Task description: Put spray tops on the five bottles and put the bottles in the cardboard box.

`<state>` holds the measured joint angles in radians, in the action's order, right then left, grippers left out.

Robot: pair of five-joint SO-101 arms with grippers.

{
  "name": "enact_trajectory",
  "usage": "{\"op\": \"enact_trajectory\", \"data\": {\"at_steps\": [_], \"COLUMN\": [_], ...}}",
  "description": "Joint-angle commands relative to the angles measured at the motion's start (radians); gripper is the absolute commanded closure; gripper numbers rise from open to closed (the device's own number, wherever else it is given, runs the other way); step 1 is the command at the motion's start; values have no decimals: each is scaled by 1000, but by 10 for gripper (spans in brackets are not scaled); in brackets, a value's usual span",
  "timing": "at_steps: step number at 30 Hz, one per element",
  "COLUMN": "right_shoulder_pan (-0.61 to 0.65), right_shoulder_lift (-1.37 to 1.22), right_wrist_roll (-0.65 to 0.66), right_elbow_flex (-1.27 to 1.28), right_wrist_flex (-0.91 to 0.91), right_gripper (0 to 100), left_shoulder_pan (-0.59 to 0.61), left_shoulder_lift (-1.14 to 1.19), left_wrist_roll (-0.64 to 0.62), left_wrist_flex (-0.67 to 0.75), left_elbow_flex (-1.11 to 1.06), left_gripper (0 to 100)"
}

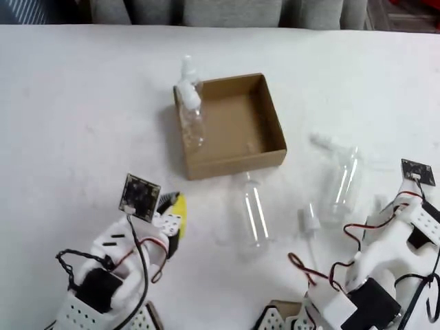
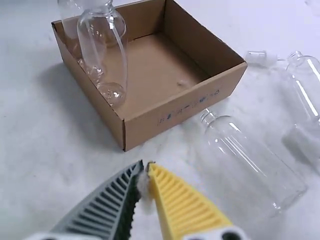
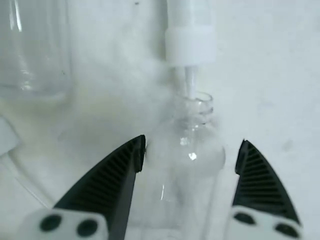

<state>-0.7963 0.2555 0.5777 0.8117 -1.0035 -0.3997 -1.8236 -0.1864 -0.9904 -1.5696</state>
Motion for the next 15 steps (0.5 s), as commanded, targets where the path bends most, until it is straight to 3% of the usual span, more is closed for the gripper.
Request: {"op": "enact_trajectory", "data": {"at_steps": [1,5,15], "right_shoulder_pan": [-15,-15,-16], "right_shoulder_lift": [-2,-36,-173], "right_wrist_roll": [32,37,44], "right_elbow_flex": [-9,-11,-83], "right_wrist_flex": [12,16,1], "right_gripper": [770,819,776], "left_shoulder_pan": [-7,-7,-7], "left_shoulder_lift": [-7,-7,-7], "left_wrist_roll": [9,8,6], "left_wrist_flex": [34,32,32], "left_elbow_flex": [8,8,8], "left_gripper": [979,979,979]}}
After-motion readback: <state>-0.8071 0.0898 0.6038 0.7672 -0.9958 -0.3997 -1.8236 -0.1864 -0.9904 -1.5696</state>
